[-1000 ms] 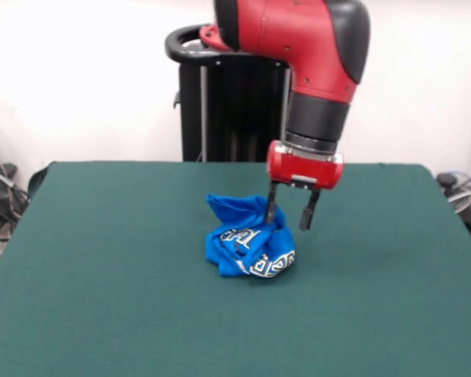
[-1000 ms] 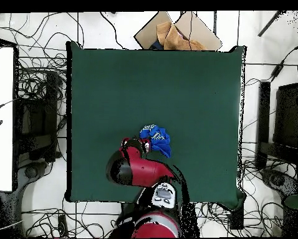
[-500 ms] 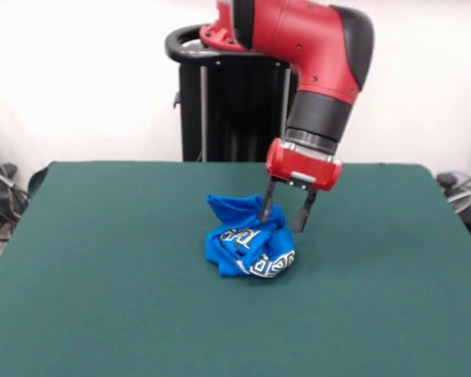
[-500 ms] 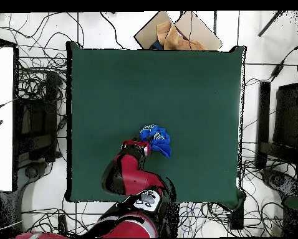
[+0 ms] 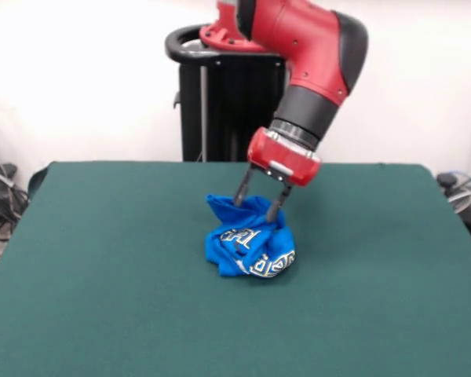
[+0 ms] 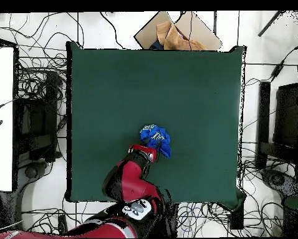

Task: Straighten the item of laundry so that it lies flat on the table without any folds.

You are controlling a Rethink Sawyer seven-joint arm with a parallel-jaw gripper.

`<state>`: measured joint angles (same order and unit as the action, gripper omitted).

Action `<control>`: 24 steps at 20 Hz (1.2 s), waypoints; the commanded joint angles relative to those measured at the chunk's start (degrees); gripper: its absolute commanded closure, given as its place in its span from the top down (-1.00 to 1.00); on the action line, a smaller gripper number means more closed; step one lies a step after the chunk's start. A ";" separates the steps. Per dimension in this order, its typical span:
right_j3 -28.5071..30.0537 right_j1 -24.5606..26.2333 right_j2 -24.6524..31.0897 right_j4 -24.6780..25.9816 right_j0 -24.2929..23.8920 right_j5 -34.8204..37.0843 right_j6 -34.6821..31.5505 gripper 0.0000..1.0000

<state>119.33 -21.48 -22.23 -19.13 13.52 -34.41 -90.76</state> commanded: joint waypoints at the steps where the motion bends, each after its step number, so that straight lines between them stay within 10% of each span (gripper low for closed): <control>1: 2.42 4.35 -2.42 -7.08 2.48 -1.21 -11.50 1.00; 8: 0.71 6.40 2.87 -2.36 -2.67 -1.89 -16.08 1.00; 17: 1.27 1.75 19.53 17.66 -21.90 3.78 -19.20 1.00; 24: 2.82 -0.35 23.48 17.72 -25.34 7.81 -17.32 1.00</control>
<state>122.77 -21.14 -9.39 -1.92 -11.57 -34.15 -91.47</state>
